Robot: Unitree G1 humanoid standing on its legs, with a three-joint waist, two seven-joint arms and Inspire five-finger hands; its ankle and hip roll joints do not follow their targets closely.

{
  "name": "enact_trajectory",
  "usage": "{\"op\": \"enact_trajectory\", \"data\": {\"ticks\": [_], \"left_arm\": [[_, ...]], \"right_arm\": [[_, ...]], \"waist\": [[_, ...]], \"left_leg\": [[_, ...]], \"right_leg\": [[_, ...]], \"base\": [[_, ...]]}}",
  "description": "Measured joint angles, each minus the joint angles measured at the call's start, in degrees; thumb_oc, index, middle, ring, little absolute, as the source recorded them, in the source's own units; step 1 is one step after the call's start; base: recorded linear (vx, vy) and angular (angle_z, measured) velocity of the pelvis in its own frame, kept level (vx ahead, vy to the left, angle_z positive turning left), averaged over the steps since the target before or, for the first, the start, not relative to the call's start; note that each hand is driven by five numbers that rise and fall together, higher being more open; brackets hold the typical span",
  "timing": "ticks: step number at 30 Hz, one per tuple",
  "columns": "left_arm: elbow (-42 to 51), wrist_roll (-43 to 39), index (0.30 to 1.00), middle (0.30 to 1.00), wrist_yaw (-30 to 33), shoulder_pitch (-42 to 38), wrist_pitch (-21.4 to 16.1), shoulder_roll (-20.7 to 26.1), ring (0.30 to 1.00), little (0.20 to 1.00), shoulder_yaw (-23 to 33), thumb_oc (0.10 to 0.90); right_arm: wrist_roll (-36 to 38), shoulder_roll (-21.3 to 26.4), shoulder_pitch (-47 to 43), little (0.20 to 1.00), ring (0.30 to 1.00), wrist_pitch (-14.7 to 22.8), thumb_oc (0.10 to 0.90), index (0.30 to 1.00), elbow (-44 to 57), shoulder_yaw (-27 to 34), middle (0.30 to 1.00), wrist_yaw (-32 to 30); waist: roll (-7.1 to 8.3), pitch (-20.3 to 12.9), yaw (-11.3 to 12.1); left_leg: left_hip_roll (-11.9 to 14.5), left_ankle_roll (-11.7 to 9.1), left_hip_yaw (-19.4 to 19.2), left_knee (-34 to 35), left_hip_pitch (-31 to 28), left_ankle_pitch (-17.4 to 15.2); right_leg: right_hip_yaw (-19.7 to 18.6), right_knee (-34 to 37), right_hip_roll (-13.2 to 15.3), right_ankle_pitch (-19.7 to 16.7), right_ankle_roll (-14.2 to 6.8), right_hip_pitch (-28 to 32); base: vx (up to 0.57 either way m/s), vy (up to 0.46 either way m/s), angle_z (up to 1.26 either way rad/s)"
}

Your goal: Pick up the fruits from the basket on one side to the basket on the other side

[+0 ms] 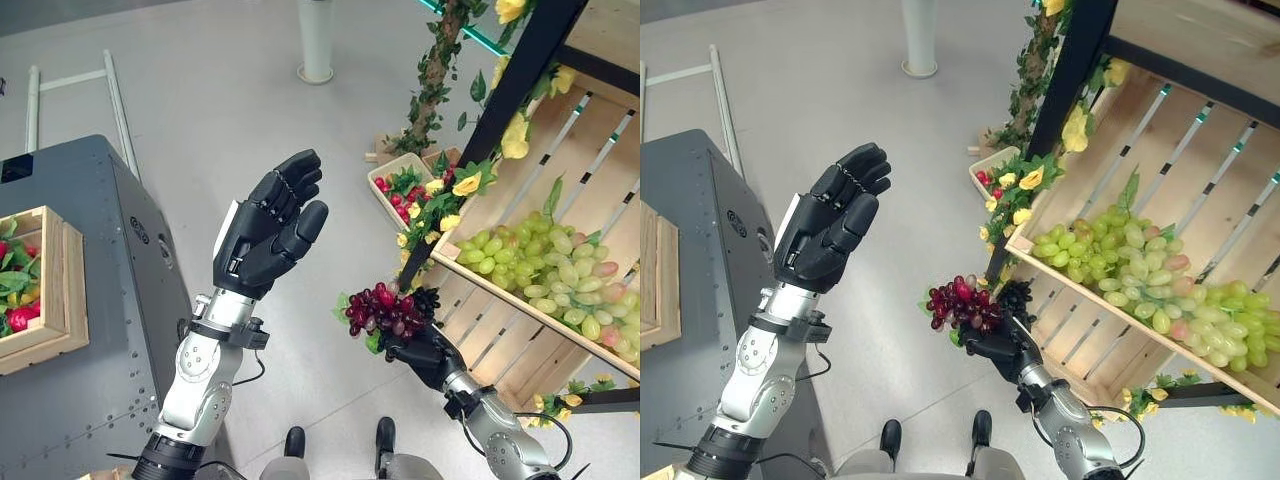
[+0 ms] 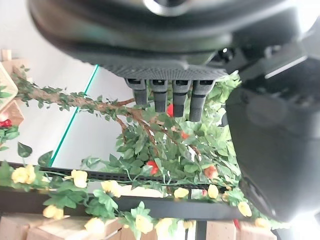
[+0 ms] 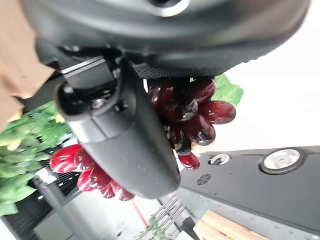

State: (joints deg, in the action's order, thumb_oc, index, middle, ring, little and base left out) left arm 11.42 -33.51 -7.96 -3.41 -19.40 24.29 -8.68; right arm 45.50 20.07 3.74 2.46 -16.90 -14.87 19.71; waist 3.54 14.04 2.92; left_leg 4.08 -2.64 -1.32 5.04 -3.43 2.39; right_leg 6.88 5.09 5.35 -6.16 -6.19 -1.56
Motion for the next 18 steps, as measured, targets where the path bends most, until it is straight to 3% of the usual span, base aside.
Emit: {"op": "enact_trajectory", "data": {"ticks": [4, 9, 15, 18], "left_arm": [[-0.30, 0.01, 0.900, 0.900, 0.08, -0.15, -0.84, 0.02, 0.900, 0.900, -0.04, 0.800], [-2.60, -0.06, 0.900, 0.900, 1.32, -7.82, -2.91, 0.34, 0.900, 0.900, -1.24, 0.800], [-7.02, -0.93, 0.900, 0.900, 2.74, -16.48, -3.07, 0.72, 0.900, 0.900, -4.07, 0.800], [-9.39, -1.11, 0.900, 0.900, 3.07, -17.45, -3.05, 0.73, 0.900, 0.900, -4.60, 0.800]], "right_arm": [[2.10, -0.11, -2.02, 0.300, 0.300, 0.47, 0.400, 0.300, -3.90, 0.01, 0.300, -0.05], [7.35, -0.20, -10.06, 0.300, 0.300, 3.26, 0.400, 0.300, -9.50, 0.81, 0.300, -1.45], [12.43, 0.34, -23.39, 0.300, 0.300, 7.40, 0.400, 0.300, -15.66, 3.44, 0.300, -5.18], [13.57, 0.94, -26.84, 0.300, 0.300, 8.20, 0.400, 0.300, -17.69, 3.56, 0.300, -5.99]], "waist": [[0.16, 1.11, 0.47], [0.18, 7.05, 1.23], [-1.37, 14.15, 1.40], [-1.42, 14.88, 1.42]], "left_leg": [[-0.05, -0.24, 0.47, -0.35, 2.32, 0.18], [-0.12, -0.54, 1.33, -3.79, 7.67, 0.24], [0.00, -1.14, 2.92, -14.07, 15.17, -3.18], [0.06, -0.99, 2.80, -17.76, 17.46, -4.64]], "right_leg": [[0.17, 0.00, 0.00, -0.11, 0.06, -1.98], [1.01, -0.19, -0.25, -1.59, 1.05, -5.40], [1.68, -5.42, -0.54, -1.08, 1.97, -10.23], [1.81, -7.59, -0.50, -0.55, 2.14, -11.89]], "base": [[-0.15, -0.045, 0.02], [-0.21, -0.037, 0.08], [-0.11, -0.021, 0.05], [-0.04, -0.011, -0.07]]}}
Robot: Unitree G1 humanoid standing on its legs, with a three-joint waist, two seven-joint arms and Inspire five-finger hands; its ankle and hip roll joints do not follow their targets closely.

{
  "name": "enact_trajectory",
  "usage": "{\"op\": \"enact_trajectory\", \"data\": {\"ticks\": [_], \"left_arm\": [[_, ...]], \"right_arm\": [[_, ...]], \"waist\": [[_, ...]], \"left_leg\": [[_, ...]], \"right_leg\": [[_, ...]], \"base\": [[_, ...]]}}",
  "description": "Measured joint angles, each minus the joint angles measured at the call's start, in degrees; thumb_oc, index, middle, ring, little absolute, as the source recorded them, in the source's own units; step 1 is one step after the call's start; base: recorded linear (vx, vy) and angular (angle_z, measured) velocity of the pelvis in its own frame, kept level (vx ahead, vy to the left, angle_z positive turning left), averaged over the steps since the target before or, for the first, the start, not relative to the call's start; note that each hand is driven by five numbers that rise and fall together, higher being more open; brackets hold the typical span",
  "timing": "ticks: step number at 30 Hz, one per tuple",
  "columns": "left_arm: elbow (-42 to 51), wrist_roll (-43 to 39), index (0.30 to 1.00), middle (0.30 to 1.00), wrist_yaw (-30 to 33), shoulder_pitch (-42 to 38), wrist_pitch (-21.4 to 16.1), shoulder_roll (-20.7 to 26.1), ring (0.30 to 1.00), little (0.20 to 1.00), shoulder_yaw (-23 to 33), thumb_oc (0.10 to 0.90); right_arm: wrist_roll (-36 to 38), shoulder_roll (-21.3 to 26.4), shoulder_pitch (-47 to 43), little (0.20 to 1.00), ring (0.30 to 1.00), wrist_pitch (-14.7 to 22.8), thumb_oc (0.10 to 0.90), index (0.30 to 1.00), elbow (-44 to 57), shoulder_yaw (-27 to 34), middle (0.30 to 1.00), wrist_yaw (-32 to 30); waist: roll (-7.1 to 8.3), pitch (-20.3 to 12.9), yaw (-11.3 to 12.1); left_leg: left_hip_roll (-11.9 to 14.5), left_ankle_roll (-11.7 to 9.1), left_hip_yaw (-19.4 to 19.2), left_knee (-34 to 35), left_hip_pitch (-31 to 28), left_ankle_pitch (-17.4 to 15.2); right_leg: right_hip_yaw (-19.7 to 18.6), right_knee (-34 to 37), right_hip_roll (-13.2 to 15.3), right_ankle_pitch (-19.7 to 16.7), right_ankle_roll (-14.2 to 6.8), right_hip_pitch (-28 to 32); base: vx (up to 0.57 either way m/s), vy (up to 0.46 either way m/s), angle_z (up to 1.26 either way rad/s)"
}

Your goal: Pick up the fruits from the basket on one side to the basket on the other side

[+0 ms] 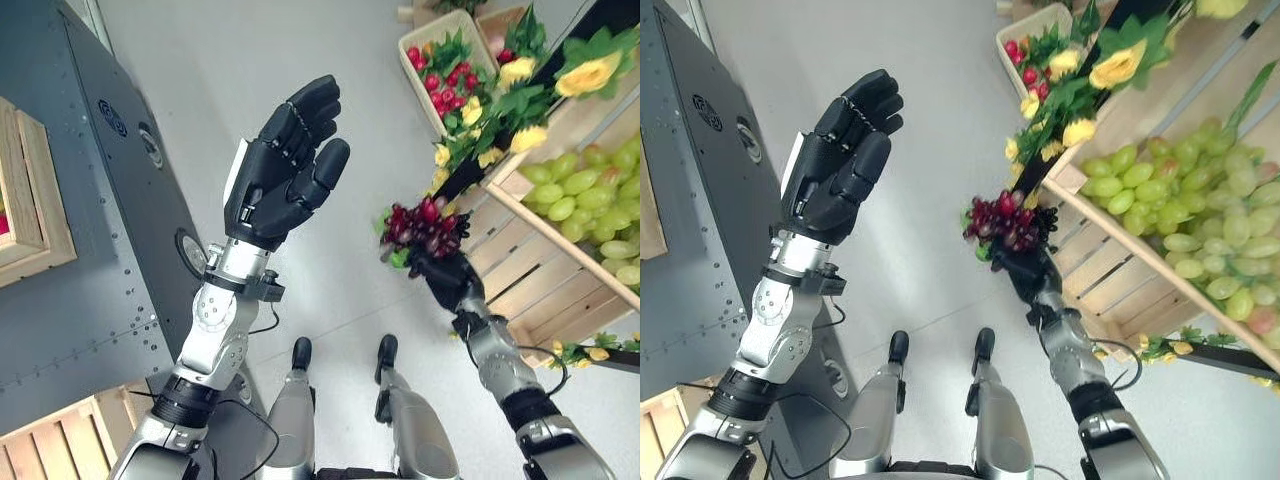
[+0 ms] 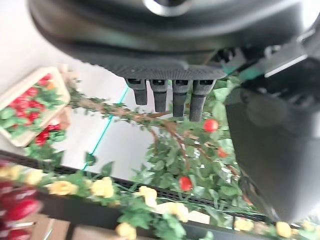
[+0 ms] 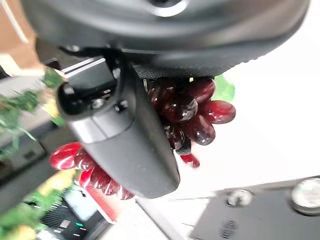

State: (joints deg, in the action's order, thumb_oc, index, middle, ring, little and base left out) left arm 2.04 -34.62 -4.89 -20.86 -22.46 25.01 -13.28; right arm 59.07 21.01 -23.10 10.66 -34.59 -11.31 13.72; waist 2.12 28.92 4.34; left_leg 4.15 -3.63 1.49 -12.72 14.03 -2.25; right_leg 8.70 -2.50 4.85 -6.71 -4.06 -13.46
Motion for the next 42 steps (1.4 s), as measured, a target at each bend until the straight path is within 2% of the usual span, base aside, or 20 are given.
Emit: {"op": "enact_trajectory", "data": {"ticks": [7, 11, 16, 22, 31, 35, 38, 42], "left_arm": [[-0.19, -0.23, 0.900, 0.900, 0.04, -0.03, -0.01, 0.16, 0.900, 0.900, 0.04, 0.800], [-0.40, -0.74, 0.900, 0.900, 0.04, 0.11, -0.01, 0.39, 0.900, 0.900, 0.04, 0.800], [-0.42, -1.07, 0.900, 0.900, -0.03, 0.27, -0.02, 0.44, 0.900, 0.900, 0.10, 0.800], [-0.42, -1.69, 0.900, 0.900, -1.11, 2.15, -0.02, 0.52, 0.900, 0.900, 0.53, 0.800], [-0.41, -1.70, 0.900, 0.900, -3.53, 8.05, -0.01, 0.57, 0.900, 0.900, 3.91, 0.800], [-0.32, -1.73, 0.900, 0.900, -4.61, 10.10, -0.01, 0.60, 0.900, 0.900, 5.38, 0.800], [-0.32, -1.81, 0.900, 0.900, -5.90, 12.38, 0.13, 0.60, 0.900, 0.900, 6.64, 0.800], [-0.32, -2.32, 0.900, 0.900, -7.14, 12.80, 0.19, 0.62, 0.900, 0.900, 7.37, 0.800]], "right_arm": [[2.53, 0.51, -0.15, 0.300, 0.300, 3.04, 0.400, 0.300, -0.70, 1.08, 0.300, -1.69], [4.63, 0.40, -0.14, 0.300, 0.300, 4.50, 0.400, 0.300, -0.70, 2.29, 0.300, -1.96], [4.74, 0.05, 0.72, 0.300, 0.300, 4.57, 0.400, 0.300, -0.62, 4.38, 0.300, -1.96], [5.04, -0.01, 4.56, 0.300, 0.300, 4.57, 0.400, 0.300, -0.52, 8.02, 0.300, -1.93], [13.77, -1.30, 13.82, 0.300, 0.300, 5.09, 0.400, 0.300, 3.62, 15.48, 0.300, -1.73], [15.44, -2.46, 17.55, 0.300, 0.300, 5.09, 0.400, 0.300, 5.88, 15.53, 0.300, -1.02], [17.59, -5.96, 20.37, 0.300, 0.300, 5.09, 0.400, 0.300, 7.99, 15.69, 0.300, -0.44], [18.49, -7.53, 20.70, 0.300, 0.300, 5.09, 0.400, 0.300, 7.99, 15.73, 0.300, -0.35]], "waist": [[-0.04, 0.53, 1.09], [0.04, 1.04, 1.32], [0.04, 1.06, 1.31], [0.10, 1.10, 1.29], [0.74, 1.20, 0.87], [1.27, 1.32, 0.26], [2.12, 1.32, 0.16], [2.50, 1.30, 0.28]], "left_leg": [[-0.37, 0.48, 0.94, -5.64, 4.16, -1.41], [-0.76, 0.59, 1.13, -6.64, 5.07, -1.46], [-1.08, 0.80, 1.04, -6.81, 4.89, -1.55], [-0.94, 0.88, 0.67, -6.66, 2.66, -1.98], [0.04, 0.98, -0.15, -6.76, -1.51, -3.36], [0.44, 0.87, -0.32, -6.68, -2.29, -3.73], [1.12, 0.30, -0.57, -6.76, -4.08, -4.58], [1.70, 0.12, -0.91, -6.67, -5.45, -5.18]], "right_leg": [[0.02, -5.80, 0.59, 2.36, 0.34, -3.97], [-0.05, -6.77, 1.07, 2.51, 0.18, -4.88], [-0.14, -6.77, 1.26, 2.35, 0.00, -4.68], [-0.23, -6.77, 1.17, 2.30, -0.31, -2.61], [-0.48, -4.44, 0.25, 2.96, -0.55, 2.32], [-0.44, -3.55, -0.11, 2.88, -0.61, 3.44], [-0.47, -2.94, -0.83, 2.68, -0.35, 5.35], [-0.52, -2.49, -1.34, 2.75, -0.23, 6.80]], "base": [[0.00, 0.001, 0.03], [0.03, 0.028, 0.02], [0.07, 0.017, -0.01], [0.07, -0.011, -0.02], [0.07, -0.033, -0.04], [0.08, -0.057, -0.02], [0.08, -0.045, -0.09], [0.08, -0.043, -0.04]]}}
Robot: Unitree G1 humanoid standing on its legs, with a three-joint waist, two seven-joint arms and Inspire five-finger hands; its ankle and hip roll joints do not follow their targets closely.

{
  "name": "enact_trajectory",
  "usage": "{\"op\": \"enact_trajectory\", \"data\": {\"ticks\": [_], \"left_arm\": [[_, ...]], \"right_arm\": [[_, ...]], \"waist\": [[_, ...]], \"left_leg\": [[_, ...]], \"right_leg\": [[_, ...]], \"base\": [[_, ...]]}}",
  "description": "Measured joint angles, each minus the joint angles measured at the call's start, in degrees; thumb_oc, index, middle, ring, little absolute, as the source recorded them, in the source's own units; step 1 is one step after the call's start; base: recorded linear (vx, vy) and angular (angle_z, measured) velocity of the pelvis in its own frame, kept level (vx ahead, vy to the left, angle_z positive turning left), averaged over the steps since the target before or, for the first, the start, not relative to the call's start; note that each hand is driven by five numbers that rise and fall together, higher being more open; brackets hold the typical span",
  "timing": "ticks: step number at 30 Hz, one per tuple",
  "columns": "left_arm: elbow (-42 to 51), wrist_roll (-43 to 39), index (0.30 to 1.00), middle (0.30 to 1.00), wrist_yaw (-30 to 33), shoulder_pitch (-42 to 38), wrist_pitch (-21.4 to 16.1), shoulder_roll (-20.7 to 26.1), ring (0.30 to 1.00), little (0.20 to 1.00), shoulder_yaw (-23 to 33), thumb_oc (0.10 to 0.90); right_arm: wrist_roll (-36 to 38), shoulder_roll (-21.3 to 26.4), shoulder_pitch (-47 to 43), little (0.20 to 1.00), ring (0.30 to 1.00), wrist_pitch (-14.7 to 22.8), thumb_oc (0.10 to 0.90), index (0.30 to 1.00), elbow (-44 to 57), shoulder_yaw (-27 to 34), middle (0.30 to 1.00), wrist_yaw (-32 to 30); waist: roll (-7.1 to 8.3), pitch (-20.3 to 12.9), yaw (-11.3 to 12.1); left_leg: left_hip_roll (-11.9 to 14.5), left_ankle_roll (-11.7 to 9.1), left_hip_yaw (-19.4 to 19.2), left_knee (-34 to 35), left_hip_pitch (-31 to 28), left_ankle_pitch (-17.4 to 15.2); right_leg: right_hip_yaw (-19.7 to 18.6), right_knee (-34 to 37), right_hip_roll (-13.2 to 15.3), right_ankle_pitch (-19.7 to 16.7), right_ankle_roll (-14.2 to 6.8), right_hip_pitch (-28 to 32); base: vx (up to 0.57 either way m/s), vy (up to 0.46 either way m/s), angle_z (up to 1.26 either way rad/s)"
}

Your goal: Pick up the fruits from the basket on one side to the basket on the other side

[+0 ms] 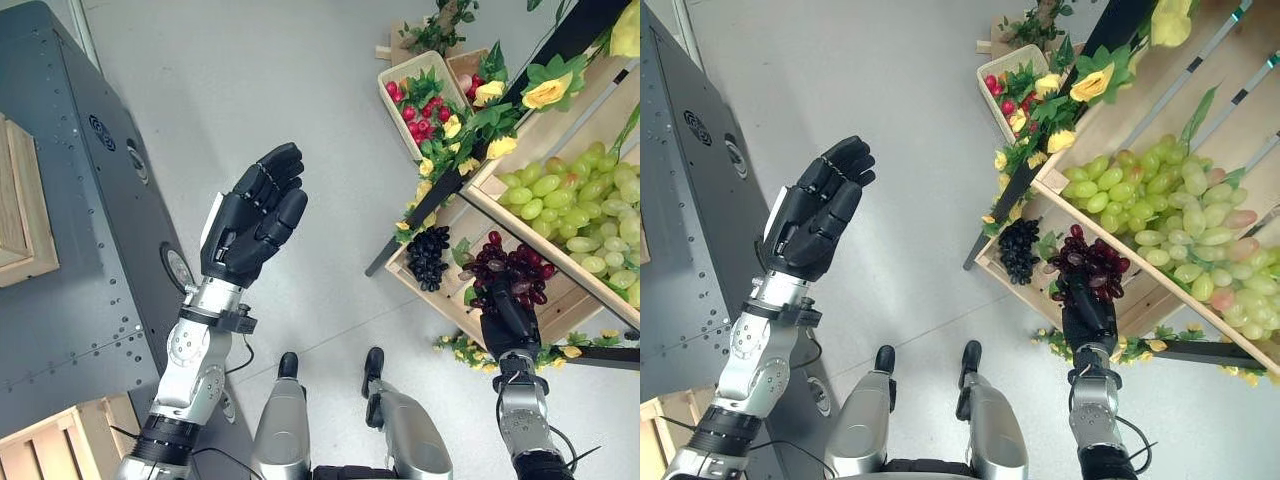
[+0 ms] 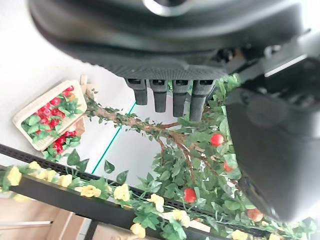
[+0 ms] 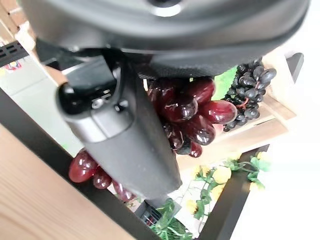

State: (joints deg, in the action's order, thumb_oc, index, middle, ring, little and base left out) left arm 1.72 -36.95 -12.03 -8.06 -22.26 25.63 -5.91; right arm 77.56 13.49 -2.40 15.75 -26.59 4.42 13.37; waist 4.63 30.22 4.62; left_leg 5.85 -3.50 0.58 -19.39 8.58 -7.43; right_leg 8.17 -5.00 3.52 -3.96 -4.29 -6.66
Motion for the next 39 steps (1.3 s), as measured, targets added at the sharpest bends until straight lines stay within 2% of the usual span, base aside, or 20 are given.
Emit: {"op": "enact_trajectory", "data": {"ticks": [4, 8, 12, 14, 15, 17, 21, 24, 28, 30, 39], "left_arm": [[0.27, -0.70, 0.900, 0.900, -0.55, 0.22, 0.67, 0.05, 0.900, 0.900, 0.09, 0.800], [0.73, -1.13, 0.900, 0.900, -0.83, 0.42, 1.84, 0.39, 0.900, 0.900, 0.10, 0.800], [1.60, -1.25, 0.900, 0.900, -1.21, 1.02, 4.53, 2.17, 0.900, 0.900, 0.06, 0.800], [1.72, -1.67, 0.900, 0.900, -1.68, 1.19, 5.48, 3.32, 0.900, 0.900, 0.07, 0.800], [1.86, -1.87, 0.900, 0.900, -1.70, 1.21, 5.73, 3.64, 0.900, 0.900, 0.08, 0.800], [1.95, -2.15, 0.900, 0.900, -2.01, 1.38, 7.01, 5.09, 0.900, 0.900, -0.06, 0.800], [1.95, -2.25, 0.900, 0.900, -2.01, 1.60, 7.97, 7.20, 0.900, 0.900, -0.27, 0.800], [2.21, -2.31, 0.900, 0.900, -2.08, 1.61, 8.41, 8.97, 0.900, 0.900, -0.70, 0.800], [3.69, -4.40, 0.900, 0.900, -2.40, 1.63, 8.89, 11.96, 0.900, 0.900, -1.66, 0.800], [3.88, -4.52, 0.900, 0.900, -2.48, 1.63, 8.90, 12.84, 0.900, 0.900, -1.93, 0.800], [4.17, -6.90, 0.900, 0.900, -3.76, 1.61, 8.91, 13.43, 0.900, 0.900, -2.24, 0.800]], "right_arm": [[-0.16, -0.90, 0.18, 0.300, 0.300, 0.00, 0.400, 0.300, -0.46, -0.06, 0.300, -1.75], [-1.46, -0.89, 0.25, 0.300, 0.300, 0.00, 0.400, 0.300, -1.20, -0.09, 0.300, -6.10], [-5.77, -0.86, 0.23, 0.300, 0.300, 0.00, 0.400, 0.300, -2.72, -0.08, 0.300, -13.06], [-12.01, -0.74, -0.14, 0.300, 0.300, 0.00, 0.400, 0.300, -3.80, -0.04, 0.300, -20.05], [-13.81, -0.67, -0.33, 0.300, 0.300, 0.00, 0.400, 0.300, -4.15, -0.05, 0.300, -21.60], [-23.58, 0.07, -1.04, 0.300, 0.300, -0.03, 0.400, 0.300, -6.20, -0.11, 0.300, -28.91], [-35.72, 2.88, -2.02, 0.300, 0.300, -0.89, 0.400, 0.300, -8.84, -0.35, 0.300, -39.12], [-42.62, 4.41, -2.22, 0.300, 0.300, -3.65, 0.400, 0.300, -9.21, -0.73, 0.300, -45.19], [-45.79, 4.42, -3.51, 0.300, 0.300, -5.78, 0.400, 0.300, -9.22, -0.82, 0.300, -50.42], [-45.87, 4.46, -4.66, 0.900, 0.900, -6.68, 0.800, 0.900, -9.22, -0.83, 0.900, -51.30], [-45.98, 4.47, -7.78, 0.900, 0.900, -6.70, 0.800, 0.900, -9.22, -0.98, 0.900, -52.97]], "waist": [[0.04, -0.02, 1.01], [0.21, -0.12, 1.51], [0.71, -0.33, 2.88], [1.30, -0.70, 3.38], [1.51, -0.82, 3.65], [2.24, -1.28, 4.30], [2.74, -1.58, 5.34], [2.92, -1.70, 5.82], [3.01, -1.76, 6.16], [3.01, -1.76, 6.07], [3.01, -1.77, 6.07]], "left_leg": [[0.60, -0.23, -0.55, 0.04, -2.50, -0.89], [0.78, -0.30, -0.64, 0.33, -4.71, -1.32], [1.09, -0.51, -0.73, 0.52, -7.63, -2.01], [1.24, -0.58, -0.52, 0.36, -8.74, -2.29], [1.26, -0.62, -0.51, 0.30, -8.77, -2.34], [1.27, -0.55, -0.46, -0.14, -8.96, -2.52], [1.28, -0.55, -0.13, -1.34, -8.80, -3.02], [1.22, -0.76, 0.59, -2.54, -8.08, -3.49], [1.06, -0.51, 1.14, -4.08, -5.98, -3.66], [0.71, -0.15, 0.92, -4.62, -5.12, -3.84], [0.30, 0.58, 0.93, -6.00, -3.14, -4.54]], "right_leg": [[0.14, 0.75, -0.49, 0.23, 0.27, 2.58], [0.22, 1.88, -0.69, 0.35, 0.07, 5.23], [0.22, 2.49, -0.96, 0.70, -0.12, 8.30], [0.43, 3.08, -1.18, 0.70, -0.12, 9.87], [0.44, 3.12, -1.21, 0.70, -0.11, 9.95], [0.49, 3.12, -1.25, 0.47, 0.17, 10.36], [0.57, 3.08, -1.35, 0.38, 0.08, 10.88], [1.19, 3.44, -1.37, 0.49, -0.39, 11.18], [1.75, 3.87, -1.11, 0.02, -1.04, 10.30], [1.77, 4.11, -0.79, -0.19, -1.36, 9.75], [1.82, 3.76, -0.50, -0.79, -1.17, 8.24]], "base": [[0.13, -0.036, -0.09], [0.17, -0.037, 0.00], [0.17, -0.063, -0.02], [0.13, -0.074, 0.04], [0.09, -0.085, 0.01], [0.05, -0.082, 0.01], [0.03, -0.062, 0.01], [-0.03, -0.055, 0.10], [-0.06, -0.011, 0.09], [-0.07, 0.011, -0.04], [-0.01, 0.002, 0.01]]}}
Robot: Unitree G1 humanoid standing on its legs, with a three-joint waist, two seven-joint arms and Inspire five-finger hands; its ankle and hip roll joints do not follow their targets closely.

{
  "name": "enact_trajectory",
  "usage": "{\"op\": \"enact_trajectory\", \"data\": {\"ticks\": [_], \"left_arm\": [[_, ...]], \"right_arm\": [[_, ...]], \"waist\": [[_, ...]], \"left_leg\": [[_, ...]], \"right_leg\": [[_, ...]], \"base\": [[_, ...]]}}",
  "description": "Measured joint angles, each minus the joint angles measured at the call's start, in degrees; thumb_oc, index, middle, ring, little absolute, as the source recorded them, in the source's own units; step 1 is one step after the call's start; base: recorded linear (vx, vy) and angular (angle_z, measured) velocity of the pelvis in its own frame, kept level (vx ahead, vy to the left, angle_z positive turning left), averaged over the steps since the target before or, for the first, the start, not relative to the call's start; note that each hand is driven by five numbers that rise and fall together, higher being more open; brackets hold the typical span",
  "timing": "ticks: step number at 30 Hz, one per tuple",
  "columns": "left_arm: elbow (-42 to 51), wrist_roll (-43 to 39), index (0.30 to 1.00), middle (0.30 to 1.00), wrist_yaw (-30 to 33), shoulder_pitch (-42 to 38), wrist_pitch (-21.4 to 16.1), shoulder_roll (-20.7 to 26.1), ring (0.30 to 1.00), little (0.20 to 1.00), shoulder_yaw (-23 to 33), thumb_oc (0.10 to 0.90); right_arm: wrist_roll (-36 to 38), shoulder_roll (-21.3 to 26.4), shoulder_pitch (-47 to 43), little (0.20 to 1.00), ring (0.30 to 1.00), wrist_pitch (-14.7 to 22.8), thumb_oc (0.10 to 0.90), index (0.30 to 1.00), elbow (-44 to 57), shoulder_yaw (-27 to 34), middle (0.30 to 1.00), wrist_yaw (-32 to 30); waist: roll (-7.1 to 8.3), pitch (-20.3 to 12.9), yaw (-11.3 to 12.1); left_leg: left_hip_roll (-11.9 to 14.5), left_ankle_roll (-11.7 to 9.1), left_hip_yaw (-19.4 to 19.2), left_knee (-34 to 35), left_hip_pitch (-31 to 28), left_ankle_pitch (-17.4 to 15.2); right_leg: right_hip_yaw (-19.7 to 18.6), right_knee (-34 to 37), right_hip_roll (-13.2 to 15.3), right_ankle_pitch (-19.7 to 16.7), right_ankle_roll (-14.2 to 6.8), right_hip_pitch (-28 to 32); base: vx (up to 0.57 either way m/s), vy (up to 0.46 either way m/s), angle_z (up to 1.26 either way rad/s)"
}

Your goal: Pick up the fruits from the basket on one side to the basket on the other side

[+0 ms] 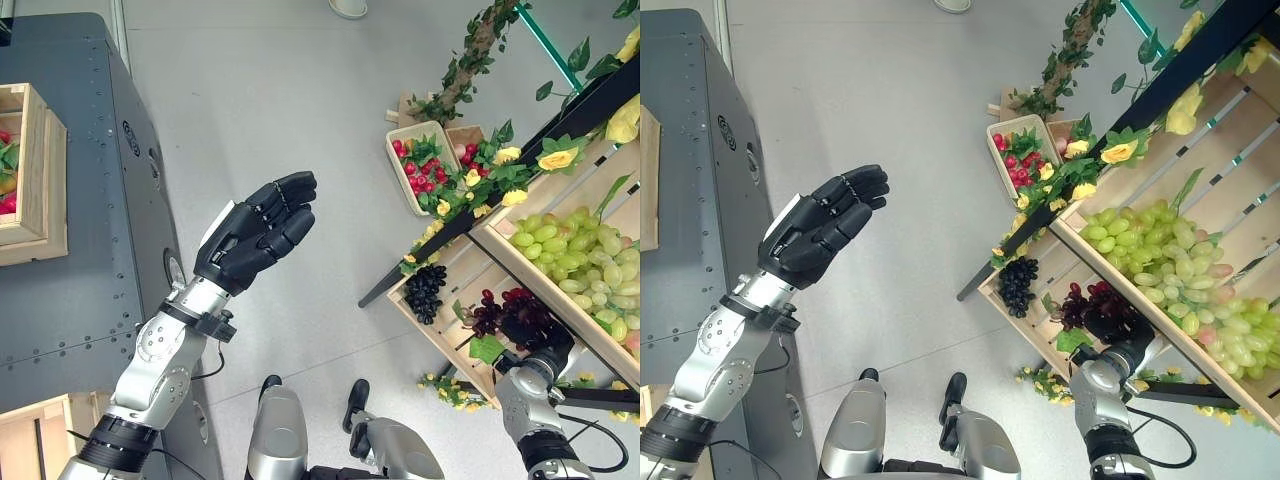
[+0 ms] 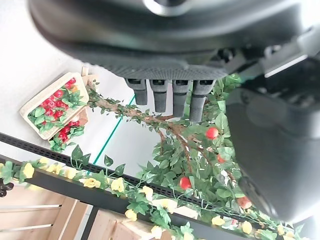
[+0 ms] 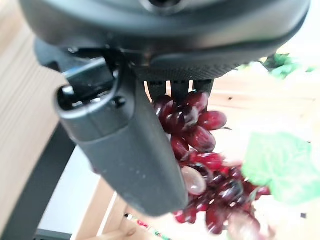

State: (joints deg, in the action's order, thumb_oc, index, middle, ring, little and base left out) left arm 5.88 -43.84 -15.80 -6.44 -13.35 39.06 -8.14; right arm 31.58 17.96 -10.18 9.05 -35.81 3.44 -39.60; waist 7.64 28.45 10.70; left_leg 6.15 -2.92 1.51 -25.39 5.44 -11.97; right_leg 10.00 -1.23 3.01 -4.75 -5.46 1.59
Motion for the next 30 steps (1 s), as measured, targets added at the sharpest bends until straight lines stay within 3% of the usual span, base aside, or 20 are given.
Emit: {"op": "enact_trajectory", "data": {"ticks": [11, 19, 23, 25, 30], "left_arm": [[0.00, -0.01, 0.900, 0.900, -1.92, 0.05, 0.01, -0.01, 0.900, 0.900, 0.01, 0.800], [0.00, -0.01, 0.900, 0.900, -3.13, 2.98, 0.13, -0.65, 0.900, 0.900, 0.08, 0.800], [0.02, 0.01, 0.900, 0.900, -3.67, 6.38, 0.13, -2.94, 0.900, 0.900, 0.39, 0.800], [0.02, 0.20, 0.900, 0.900, -3.89, 7.59, 0.14, -4.22, 0.900, 0.900, 0.72, 0.800], [0.00, 1.73, 0.900, 0.900, -4.11, 10.69, 0.13, -6.63, 0.900, 0.900, 2.44, 0.800]], "right_arm": [[0.31, 0.01, 0.27, 0.900, 0.900, 0.23, 0.800, 0.900, -0.54, 0.07, 0.900, 0.01], [0.46, 0.10, 2.12, 0.900, 0.900, 1.05, 0.800, 0.900, -0.46, 0.66, 0.900, 1.07], [8.10, 0.13, 5.46, 0.900, 0.900, 1.46, 0.800, 0.900, 2.37, 0.66, 0.900, 11.47], [11.87, 0.10, 7.36, 0.900, 0.900, 1.23, 0.800, 0.900, 4.08, 0.44, 0.900, 19.88], [14.63, -0.16, 13.35, 0.900, 0.900, -3.52, 0.800, 0.900, 9.72, -3.50, 0.900, 39.45]], "waist": [[-0.14, -0.06, -0.26], [-1.65, -1.18, -0.63], [-2.18, -3.22, -0.76], [-2.33, -3.99, -1.62], [-1.59, -6.87, -3.15]], "left_leg": [[0.02, -0.28, -0.19, -0.01, -1.10, -0.34], [-0.01, -0.26, -0.66, 0.88, -3.09, -0.33], [-0.07, -0.17, -1.73, 2.29, -4.86, -0.16], [-0.20, -0.18, -1.78, 2.90, -5.09, -0.03], [-0.38, -0.44, -2.12, 5.93, -6.15, 1.35]], "right_leg": [[-0.05, -0.10, 0.04, 0.14, 0.05, 1.02], [-0.44, -0.01, 0.15, 0.12, 0.08, 2.39], [-1.56, 0.20, 0.29, 0.13, 0.07, 2.98], [-1.57, 0.31, 0.46, 0.14, 0.06, 3.07], [-1.66, 1.54, 0.80, 0.09, 0.09, 3.12]], "base": [[0.03, 0.009, -0.01], [0.06, 0.044, -0.03], [0.03, 0.081, -0.13], [-0.01, 0.069, -0.02], [-0.04, 0.081, -0.02]]}}
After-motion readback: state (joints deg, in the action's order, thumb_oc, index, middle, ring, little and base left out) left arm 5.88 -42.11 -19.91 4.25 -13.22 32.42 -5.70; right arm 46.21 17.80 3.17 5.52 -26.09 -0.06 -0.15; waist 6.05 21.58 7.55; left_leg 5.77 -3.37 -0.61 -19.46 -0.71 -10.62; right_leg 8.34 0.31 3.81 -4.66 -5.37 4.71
